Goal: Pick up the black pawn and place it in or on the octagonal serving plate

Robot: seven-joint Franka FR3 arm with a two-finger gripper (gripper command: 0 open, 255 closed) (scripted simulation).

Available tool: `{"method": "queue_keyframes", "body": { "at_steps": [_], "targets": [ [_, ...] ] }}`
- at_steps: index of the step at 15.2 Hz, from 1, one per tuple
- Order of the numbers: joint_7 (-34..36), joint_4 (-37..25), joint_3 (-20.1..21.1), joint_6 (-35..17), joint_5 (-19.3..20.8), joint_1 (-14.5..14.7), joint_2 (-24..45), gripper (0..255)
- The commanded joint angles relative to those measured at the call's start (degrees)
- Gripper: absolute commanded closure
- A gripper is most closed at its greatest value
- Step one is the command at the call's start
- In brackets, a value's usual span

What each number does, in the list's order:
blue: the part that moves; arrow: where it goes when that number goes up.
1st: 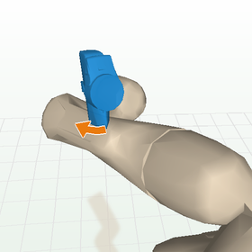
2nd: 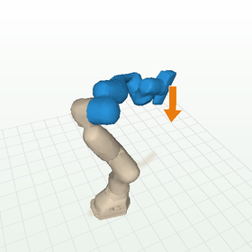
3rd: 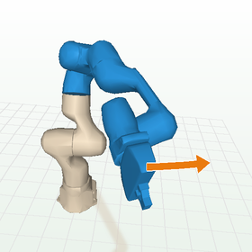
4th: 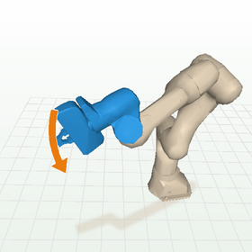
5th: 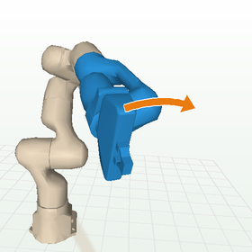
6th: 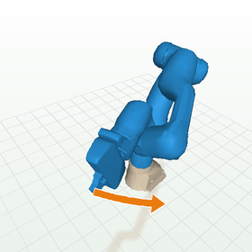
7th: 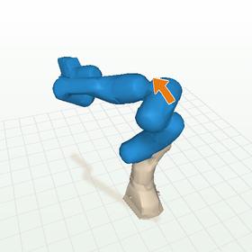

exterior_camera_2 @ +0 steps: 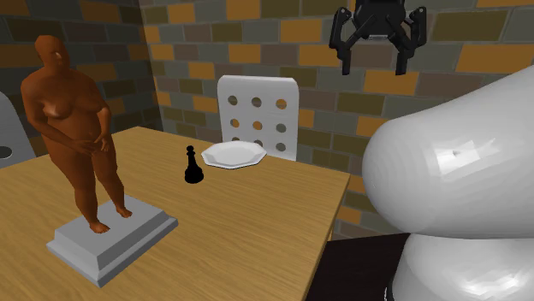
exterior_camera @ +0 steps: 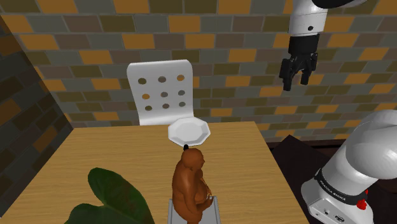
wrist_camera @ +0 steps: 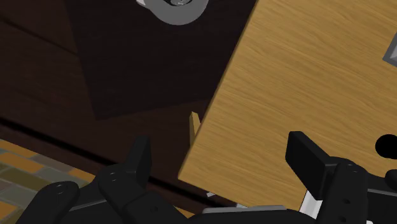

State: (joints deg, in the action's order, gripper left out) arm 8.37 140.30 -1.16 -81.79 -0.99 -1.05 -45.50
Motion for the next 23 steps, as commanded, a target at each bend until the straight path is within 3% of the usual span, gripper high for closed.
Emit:
{"method": "queue_keyframes", "body": {
  "at_steps": [1,14,23],
  "targets": [
    [0.00,0.00,0.00,0.00,0.00,0.00,0.00,0],
    [15.99,3.65,15.55,-19.63,-11.46,5.68,10.22,0],
    [27.66,-1.71,26.30,-33.61,-12.51,6.98,25.32,0]
  ]
}}
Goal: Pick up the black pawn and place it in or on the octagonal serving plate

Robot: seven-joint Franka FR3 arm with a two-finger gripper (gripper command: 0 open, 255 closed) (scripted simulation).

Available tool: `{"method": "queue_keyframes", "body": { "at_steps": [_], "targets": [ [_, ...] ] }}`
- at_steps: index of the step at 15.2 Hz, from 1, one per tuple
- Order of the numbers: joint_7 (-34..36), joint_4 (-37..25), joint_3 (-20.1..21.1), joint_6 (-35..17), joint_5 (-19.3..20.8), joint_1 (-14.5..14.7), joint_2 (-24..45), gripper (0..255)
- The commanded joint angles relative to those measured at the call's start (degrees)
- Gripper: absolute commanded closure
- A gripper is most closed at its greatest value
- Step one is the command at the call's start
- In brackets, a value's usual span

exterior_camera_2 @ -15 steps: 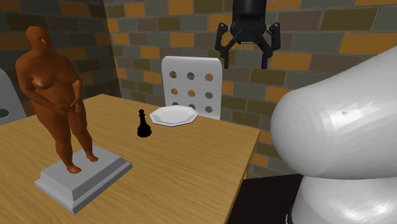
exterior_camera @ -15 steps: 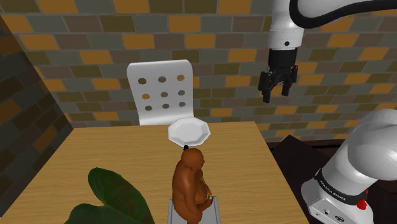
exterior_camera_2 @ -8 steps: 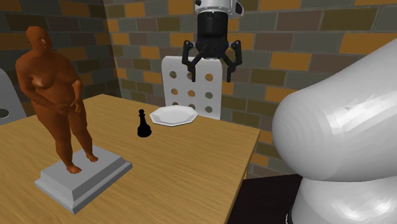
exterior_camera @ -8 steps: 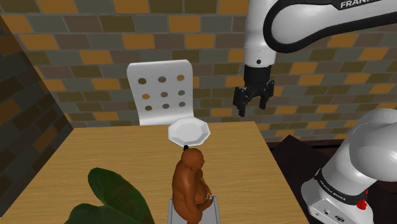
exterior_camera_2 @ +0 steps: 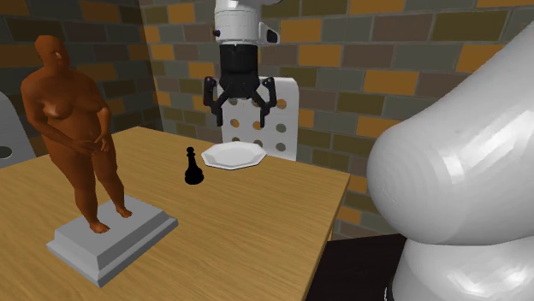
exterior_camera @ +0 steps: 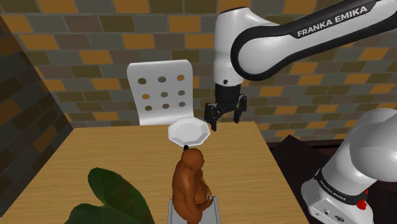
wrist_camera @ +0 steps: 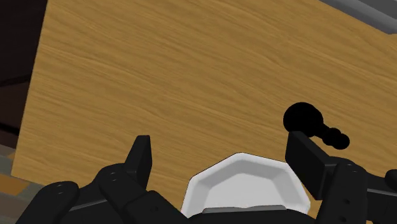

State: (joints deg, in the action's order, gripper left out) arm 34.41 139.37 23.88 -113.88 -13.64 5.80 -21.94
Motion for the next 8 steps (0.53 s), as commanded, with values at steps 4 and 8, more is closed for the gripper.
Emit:
{"method": "queue_keyframes", "body": {
  "at_steps": [4,8],
  "targets": [
    [8.08,-5.11,5.66,-6.86,3.20,-0.05,10.09,0],
    [15.81,-10.63,9.11,-11.03,9.10,0.15,19.36,0]
  ]
}}
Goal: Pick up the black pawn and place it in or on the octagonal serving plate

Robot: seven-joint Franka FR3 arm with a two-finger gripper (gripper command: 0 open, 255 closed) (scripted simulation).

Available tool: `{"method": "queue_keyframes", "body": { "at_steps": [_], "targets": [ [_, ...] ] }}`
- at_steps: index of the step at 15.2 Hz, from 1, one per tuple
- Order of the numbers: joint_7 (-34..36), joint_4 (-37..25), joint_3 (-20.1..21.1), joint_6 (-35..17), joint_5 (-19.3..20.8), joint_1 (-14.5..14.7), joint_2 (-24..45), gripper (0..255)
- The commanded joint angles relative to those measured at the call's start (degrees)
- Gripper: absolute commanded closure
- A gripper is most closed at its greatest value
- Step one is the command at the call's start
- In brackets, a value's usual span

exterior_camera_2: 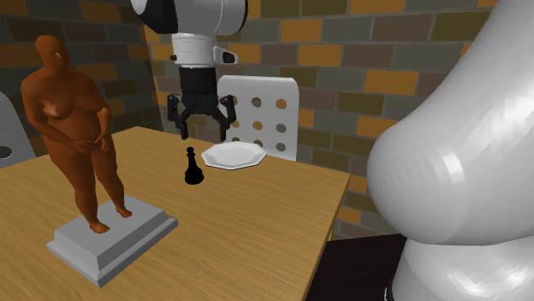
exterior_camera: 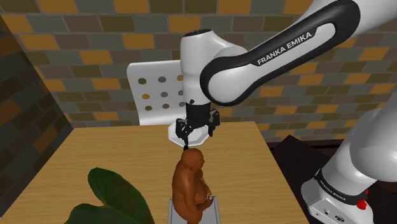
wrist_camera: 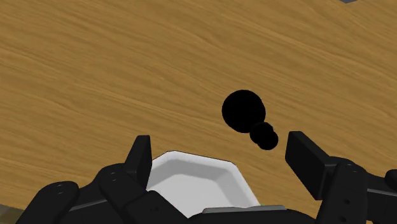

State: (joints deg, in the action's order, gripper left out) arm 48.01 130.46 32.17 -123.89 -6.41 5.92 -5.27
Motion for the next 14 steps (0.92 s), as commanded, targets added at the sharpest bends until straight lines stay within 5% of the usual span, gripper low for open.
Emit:
{"method": "queue_keyframes", "body": {
  "at_steps": [1,3,14],
  "targets": [
    [4.32,-3.30,1.44,-1.81,3.75,0.27,5.13,0],
    [7.77,-6.05,2.00,-2.81,7.03,1.04,9.14,0],
    [9.84,-3.73,1.50,-8.34,9.94,1.75,13.03,0]
  ]
}}
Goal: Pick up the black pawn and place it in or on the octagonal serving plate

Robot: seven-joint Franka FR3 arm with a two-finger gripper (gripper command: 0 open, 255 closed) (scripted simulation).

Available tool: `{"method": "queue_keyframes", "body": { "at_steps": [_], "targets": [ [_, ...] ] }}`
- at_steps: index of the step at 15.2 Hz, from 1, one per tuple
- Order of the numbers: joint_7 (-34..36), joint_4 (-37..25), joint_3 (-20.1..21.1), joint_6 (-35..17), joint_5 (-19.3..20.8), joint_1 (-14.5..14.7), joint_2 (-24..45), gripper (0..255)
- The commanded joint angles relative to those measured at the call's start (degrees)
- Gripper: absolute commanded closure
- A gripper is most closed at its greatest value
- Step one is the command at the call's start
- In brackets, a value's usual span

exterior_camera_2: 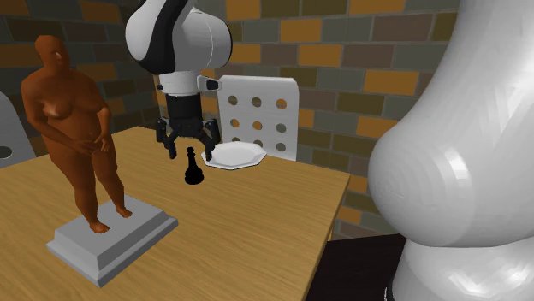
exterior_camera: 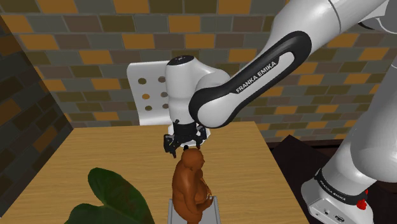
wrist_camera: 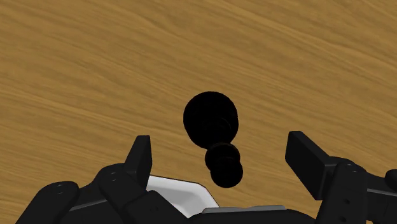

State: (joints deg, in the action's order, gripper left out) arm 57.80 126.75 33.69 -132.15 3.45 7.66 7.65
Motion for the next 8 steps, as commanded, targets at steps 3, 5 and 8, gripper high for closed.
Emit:
{"method": "queue_keyframes", "body": {
  "at_steps": [3,5,8],
  "targets": [
    [0.05,-0.02,-0.02,-0.08,0.08,0.02,0.10,0],
    [0.05,-0.02,-0.02,-0.07,0.08,0.02,0.10,255],
    [0.05,-0.02,-0.02,-0.07,0.08,0.02,0.10,255]
  ]
}}
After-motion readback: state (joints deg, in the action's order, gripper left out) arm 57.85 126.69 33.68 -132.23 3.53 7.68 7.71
